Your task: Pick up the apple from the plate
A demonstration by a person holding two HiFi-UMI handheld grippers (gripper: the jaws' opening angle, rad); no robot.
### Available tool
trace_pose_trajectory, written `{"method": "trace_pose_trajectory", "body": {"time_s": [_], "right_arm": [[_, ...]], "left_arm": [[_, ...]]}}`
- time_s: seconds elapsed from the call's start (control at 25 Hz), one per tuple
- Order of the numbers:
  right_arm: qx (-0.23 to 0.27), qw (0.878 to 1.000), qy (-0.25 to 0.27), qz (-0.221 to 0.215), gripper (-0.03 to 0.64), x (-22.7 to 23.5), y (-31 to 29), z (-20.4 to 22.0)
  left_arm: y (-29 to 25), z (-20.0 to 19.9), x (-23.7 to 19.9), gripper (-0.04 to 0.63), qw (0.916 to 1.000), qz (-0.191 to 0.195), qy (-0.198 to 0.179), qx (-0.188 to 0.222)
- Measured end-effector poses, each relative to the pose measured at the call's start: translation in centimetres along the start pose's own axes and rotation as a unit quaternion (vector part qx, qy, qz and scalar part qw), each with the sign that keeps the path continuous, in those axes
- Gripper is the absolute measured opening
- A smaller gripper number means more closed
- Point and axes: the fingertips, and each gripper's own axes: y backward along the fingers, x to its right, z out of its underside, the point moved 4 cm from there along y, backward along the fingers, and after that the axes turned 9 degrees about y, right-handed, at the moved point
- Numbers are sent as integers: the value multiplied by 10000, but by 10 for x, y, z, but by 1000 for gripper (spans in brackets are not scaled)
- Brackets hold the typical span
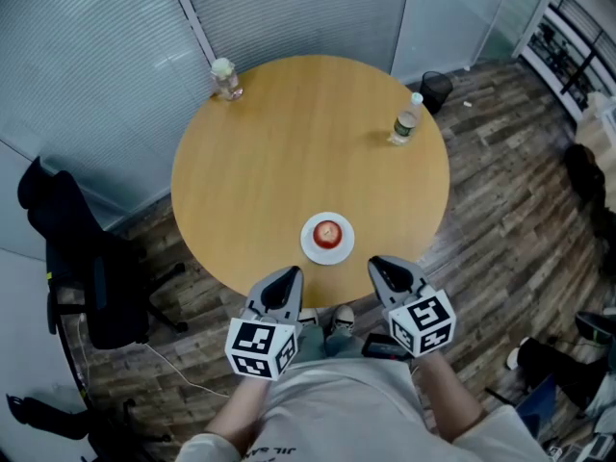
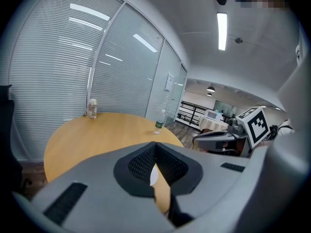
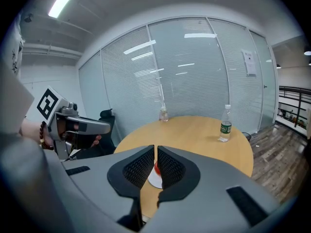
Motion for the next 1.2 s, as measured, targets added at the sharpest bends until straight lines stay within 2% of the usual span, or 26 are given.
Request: {"method": "trace_pose_trajectory", "body": {"time_s": [0.28,0.52,1.2], "right_arm": [[-180,9998,-4,72,41,0,-18,5],[-241,9997,8,87,41,3,-30,10],[-677,9977,-7,27,41,8,-79,38]], "left_arm": [[-15,1,-16,3,9998,127,76,-163],[-26,11,-23,3,9992,168,-42,-365],[-61,27,-44,3,9971,330,146,-670]]}}
